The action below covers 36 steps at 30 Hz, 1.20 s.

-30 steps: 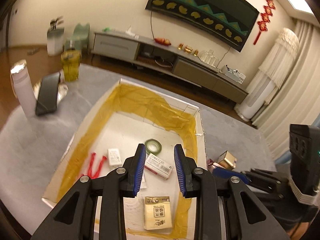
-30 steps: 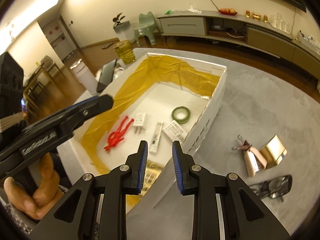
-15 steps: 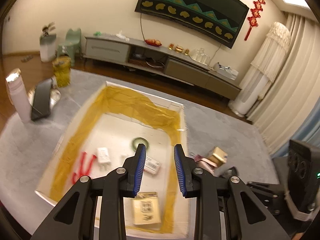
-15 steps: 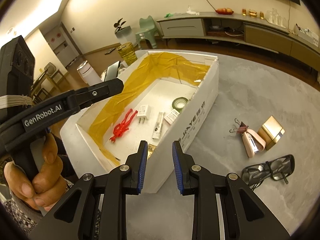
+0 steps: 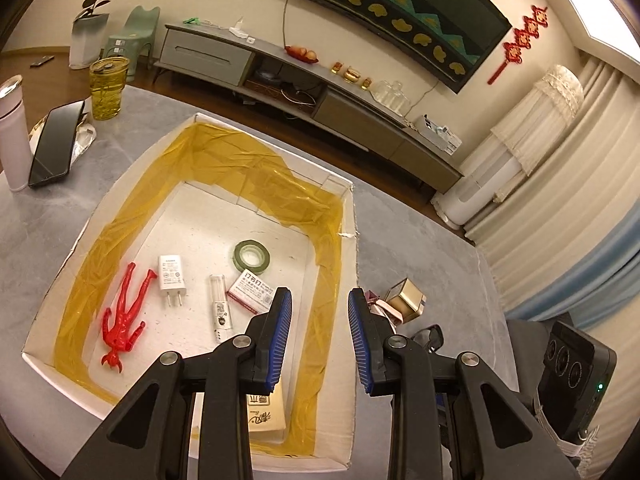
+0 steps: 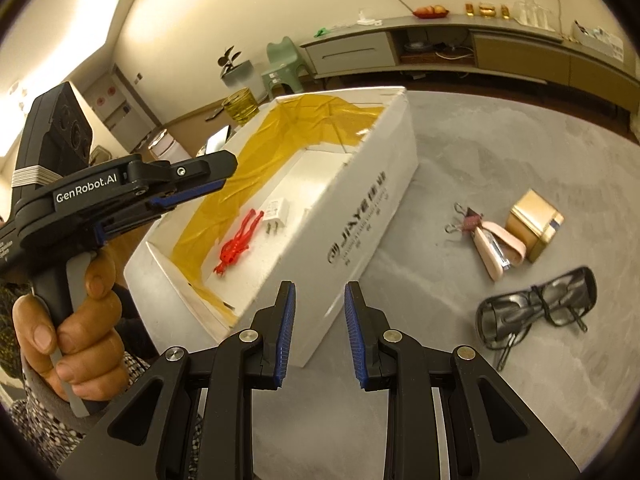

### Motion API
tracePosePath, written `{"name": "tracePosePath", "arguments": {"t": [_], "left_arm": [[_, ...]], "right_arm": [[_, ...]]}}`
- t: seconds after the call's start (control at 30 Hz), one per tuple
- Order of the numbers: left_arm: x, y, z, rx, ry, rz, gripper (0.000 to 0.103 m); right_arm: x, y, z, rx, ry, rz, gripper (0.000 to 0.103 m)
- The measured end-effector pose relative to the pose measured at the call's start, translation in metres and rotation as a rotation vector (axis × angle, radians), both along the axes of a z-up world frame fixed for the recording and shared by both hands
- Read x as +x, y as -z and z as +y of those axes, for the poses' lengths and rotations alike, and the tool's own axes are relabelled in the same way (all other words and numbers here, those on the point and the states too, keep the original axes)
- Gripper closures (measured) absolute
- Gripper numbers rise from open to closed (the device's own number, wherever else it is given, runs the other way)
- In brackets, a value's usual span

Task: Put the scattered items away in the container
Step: 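Move both tools back over the remaining items on the table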

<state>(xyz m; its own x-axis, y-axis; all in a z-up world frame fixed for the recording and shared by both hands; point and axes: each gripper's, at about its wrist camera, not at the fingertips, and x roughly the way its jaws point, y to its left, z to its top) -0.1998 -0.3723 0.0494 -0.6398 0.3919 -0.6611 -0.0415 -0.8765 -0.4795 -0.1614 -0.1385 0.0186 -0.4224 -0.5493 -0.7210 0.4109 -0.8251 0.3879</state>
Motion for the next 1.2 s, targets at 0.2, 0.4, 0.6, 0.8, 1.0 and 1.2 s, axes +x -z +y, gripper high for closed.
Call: {"name": "tracePosePath", "arguments": {"t": [0.2, 0.4, 0.6, 0.8, 1.0, 1.2], "left_arm": [[-0.002, 0.000, 0.018, -0.019, 0.017, -0.005, 0.073], [-0.001, -0.003, 0.035, -0.055, 0.014, 0.010, 0.073], [-0.003, 0.003, 0.055, -0.075, 0.053, -0.005, 0.073], [-0.004, 0.010, 0.091, -0.103, 0.130, -0.013, 0.073], [-0.003, 0.019, 0.129, -0.141, 0.217, -0.023, 0.073], [-0.007, 0.034, 0.156, -0.195, 0.253, -0.045, 0.073]], "right_arm": [[0.003, 0.010, 0.019, -0.022, 0.028, -0.020, 0.076], [0.006, 0.011, 0.032, -0.036, 0.034, -0.010, 0.075], [0.010, 0.015, 0.052, -0.050, 0.060, -0.010, 0.075], [0.008, 0.016, 0.070, -0.063, 0.087, -0.008, 0.074], [0.007, 0.018, 0.090, -0.054, 0.124, -0.001, 0.074], [0.002, 0.028, 0.115, -0.053, 0.175, -0.024, 0.074]]}}
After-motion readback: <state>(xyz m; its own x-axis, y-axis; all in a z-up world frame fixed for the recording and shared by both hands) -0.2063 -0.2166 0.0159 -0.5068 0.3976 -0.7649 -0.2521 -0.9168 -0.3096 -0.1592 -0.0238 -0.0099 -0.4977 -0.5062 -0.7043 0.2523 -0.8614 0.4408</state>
